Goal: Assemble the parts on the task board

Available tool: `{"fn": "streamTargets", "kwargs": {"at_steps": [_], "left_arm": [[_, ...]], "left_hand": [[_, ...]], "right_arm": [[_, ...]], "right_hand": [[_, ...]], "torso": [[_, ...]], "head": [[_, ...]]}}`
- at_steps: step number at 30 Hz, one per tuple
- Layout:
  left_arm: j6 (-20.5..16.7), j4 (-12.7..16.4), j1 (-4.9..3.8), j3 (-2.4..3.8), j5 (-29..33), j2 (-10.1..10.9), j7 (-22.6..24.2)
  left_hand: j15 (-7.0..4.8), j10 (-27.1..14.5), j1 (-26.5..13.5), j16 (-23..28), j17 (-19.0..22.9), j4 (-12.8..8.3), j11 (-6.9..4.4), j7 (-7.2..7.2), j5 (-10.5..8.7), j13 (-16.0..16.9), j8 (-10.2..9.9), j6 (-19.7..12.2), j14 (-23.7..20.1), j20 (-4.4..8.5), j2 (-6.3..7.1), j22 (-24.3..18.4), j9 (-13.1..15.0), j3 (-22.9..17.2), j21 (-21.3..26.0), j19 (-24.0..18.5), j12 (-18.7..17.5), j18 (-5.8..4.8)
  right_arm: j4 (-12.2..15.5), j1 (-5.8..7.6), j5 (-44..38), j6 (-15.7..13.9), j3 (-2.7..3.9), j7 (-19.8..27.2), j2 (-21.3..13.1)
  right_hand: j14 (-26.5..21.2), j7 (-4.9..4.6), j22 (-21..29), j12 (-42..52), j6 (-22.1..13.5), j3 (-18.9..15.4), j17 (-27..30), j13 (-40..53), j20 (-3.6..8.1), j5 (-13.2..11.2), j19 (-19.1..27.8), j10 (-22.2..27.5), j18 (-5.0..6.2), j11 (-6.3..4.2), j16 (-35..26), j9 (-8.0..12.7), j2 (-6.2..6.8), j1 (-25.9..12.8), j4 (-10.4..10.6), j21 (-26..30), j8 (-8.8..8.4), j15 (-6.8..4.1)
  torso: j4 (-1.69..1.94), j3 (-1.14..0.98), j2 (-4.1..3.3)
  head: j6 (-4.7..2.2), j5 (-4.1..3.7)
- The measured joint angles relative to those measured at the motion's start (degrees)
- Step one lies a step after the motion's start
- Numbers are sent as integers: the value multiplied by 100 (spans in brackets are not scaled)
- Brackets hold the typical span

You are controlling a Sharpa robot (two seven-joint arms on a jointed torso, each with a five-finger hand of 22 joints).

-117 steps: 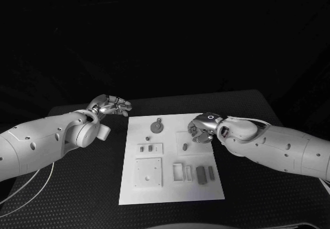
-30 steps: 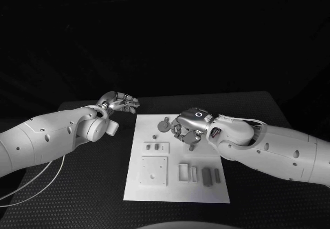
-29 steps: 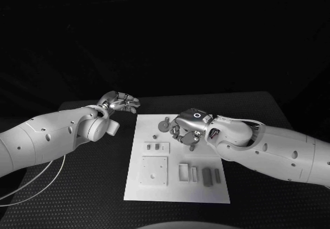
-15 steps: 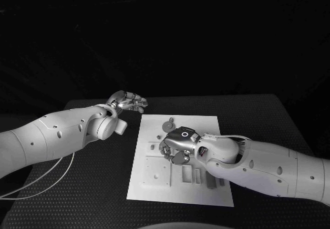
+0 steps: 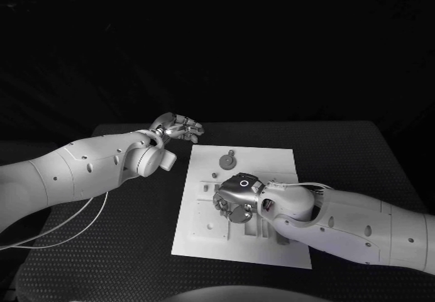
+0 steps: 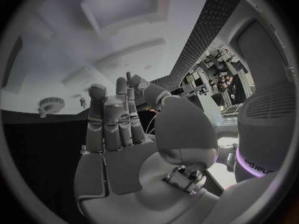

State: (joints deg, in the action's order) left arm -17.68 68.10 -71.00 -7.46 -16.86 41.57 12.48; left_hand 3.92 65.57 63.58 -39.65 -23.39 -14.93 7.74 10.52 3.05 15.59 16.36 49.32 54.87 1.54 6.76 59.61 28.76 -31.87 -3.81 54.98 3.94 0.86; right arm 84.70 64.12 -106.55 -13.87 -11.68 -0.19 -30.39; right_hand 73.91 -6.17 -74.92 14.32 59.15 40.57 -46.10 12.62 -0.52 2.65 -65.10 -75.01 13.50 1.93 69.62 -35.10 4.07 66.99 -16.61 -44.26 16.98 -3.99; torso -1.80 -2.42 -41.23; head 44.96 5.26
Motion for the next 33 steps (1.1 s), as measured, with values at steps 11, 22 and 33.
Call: {"fn": "streamTargets", "kwargs": {"at_steps": [11,22,33], "left_arm": [[-3,4,-4,-2,3,8,0],[-3,8,-5,-1,4,14,0],[-3,8,-5,0,5,13,-3]], "left_hand": [[19,0,-102,40,-45,62,0,0,0,-8,0,0,19,0,18,-31,-6,61,0,0,0,0],[19,0,-102,63,-56,61,0,0,0,-13,0,0,19,0,18,-36,-6,61,0,0,0,0],[19,0,-102,84,-72,75,0,6,0,-18,0,-36,19,0,18,-45,-11,75,0,0,0,0]], "right_arm": [[-64,-38,-121,74,-25,-12,28],[-99,-96,-204,74,-30,-26,80],[-117,-112,-268,28,-28,-46,101]], "right_hand": [[-2,-1,0,-4,-1,15,-4,5,-2,-5,2,18,0,1,0,0,0,0,-16,0,-4,0],[-15,-11,1,-5,-7,13,-9,7,-11,4,11,22,0,-2,0,-12,-7,7,-17,0,16,-6],[-18,-14,1,-23,-5,24,-14,25,6,4,-7,8,0,-31,0,-11,-7,7,-5,0,15,-8]], "torso": [[-5,-3,4],[-7,-3,5],[-5,2,5]], "head": [[65,41],[98,54],[116,76]]}}
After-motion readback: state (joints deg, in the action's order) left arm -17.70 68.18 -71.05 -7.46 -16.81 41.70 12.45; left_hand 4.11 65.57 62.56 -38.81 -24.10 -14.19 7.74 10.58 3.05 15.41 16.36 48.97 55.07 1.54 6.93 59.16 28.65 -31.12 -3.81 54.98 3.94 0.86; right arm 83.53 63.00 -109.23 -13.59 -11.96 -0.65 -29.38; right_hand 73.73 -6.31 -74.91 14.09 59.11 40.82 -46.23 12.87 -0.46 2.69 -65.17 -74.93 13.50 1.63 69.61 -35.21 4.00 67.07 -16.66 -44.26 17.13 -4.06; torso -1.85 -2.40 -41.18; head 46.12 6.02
